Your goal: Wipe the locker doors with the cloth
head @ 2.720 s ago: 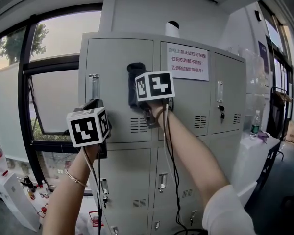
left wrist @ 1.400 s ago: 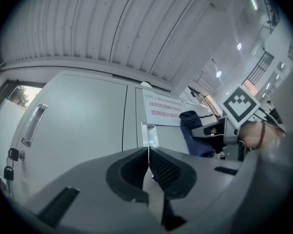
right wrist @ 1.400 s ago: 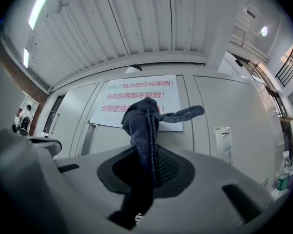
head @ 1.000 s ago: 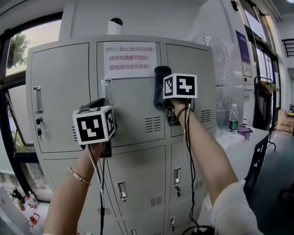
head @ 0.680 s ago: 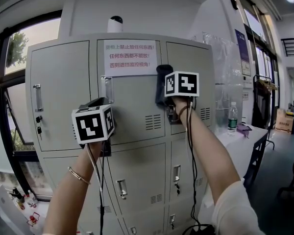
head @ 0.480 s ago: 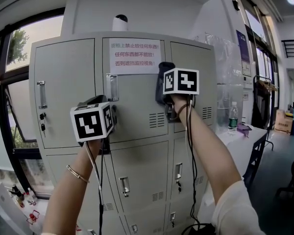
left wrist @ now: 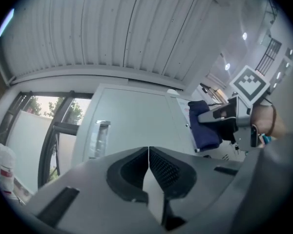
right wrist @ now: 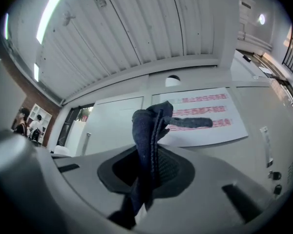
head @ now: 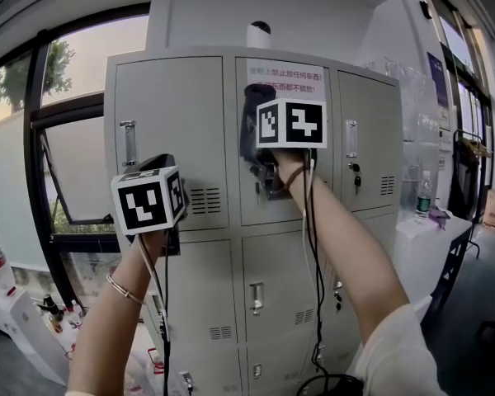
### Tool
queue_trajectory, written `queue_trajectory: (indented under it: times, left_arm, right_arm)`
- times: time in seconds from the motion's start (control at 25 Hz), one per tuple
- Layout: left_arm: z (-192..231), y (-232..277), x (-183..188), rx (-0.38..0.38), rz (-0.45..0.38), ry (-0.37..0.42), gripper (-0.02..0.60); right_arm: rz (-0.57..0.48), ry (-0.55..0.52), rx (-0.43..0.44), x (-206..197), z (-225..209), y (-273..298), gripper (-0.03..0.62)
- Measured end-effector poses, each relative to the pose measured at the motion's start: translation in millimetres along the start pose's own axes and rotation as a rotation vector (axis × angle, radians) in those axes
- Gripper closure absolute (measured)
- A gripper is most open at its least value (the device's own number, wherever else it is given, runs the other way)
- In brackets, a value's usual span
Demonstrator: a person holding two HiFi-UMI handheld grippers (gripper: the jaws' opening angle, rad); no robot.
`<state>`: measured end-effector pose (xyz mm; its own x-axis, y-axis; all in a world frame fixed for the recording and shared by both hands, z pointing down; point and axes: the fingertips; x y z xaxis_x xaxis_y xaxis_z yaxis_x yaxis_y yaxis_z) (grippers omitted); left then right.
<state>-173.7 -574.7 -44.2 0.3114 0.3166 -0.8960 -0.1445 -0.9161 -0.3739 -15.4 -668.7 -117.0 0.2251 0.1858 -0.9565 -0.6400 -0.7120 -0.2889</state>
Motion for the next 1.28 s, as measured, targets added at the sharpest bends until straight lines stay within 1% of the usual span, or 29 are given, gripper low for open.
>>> queue_trajectory:
  times: [0.12, 0.28, 0.4, 0.56, 0.76, 0.88, 1.04, 1.16, 1.28]
  left_arm:
    - [41.4, -16.6, -8.1, 0.023, 0.012, 0.006, 0.572]
    - [94.2, -43.9, -18.4, 0.074, 0.036, 0.018, 0.572]
    - [125.1, -61.5, -26.8, 0.099, 0.049, 0.030, 0.572]
    - [155.2, -78.8, -40.3, 0.111, 0.058, 0.028, 0.572]
    - [174.1, -89.8, -64.0, 0.097, 0.075, 0.023, 0.572]
    - [177.6, -90.4, -78.3, 0.080, 0.083, 0.016, 0.572]
    - [175.8, -84.6, -92.9, 0.059, 0.088, 0.002, 0.572]
    - [174.1, -80.8, -100.9, 0.059, 0.093, -0.018, 0.572]
    - [164.1, -73.7, -110.5, 0.027, 0.097, -0.030, 0.572]
  right_arm:
    - [0.014, -0.001, 0.066, -13.4, 56.1, 11.3, 0.546]
    - [0.049, 0.009, 0.142, -42.4, 122.0, 25.1, 0.546]
    - [0.082, 0.021, 0.179, -68.9, 160.4, 34.8, 0.546]
    - [0.130, 0.033, 0.206, -106.5, 198.1, 43.7, 0.546]
    - [0.182, 0.055, 0.218, -153.9, 225.3, 52.0, 0.546]
    - [0.186, 0.074, 0.220, -175.4, 231.7, 54.0, 0.546]
    - [0.173, 0.081, 0.239, -187.6, 237.8, 50.6, 0.546]
    - [0.190, 0.086, 0.245, -195.9, 243.4, 55.7, 0.548]
    - [0.205, 0.099, 0.241, -205.0, 245.4, 65.3, 0.546]
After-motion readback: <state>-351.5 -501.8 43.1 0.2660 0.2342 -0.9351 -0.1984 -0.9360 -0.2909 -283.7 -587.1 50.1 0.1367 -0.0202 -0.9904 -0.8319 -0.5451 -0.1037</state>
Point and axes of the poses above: the fingertips, and each gripper's own axes: y forward along the fingers, z to its left, x out of its top, and after that the axes turned 9 degrees about y, right-handed
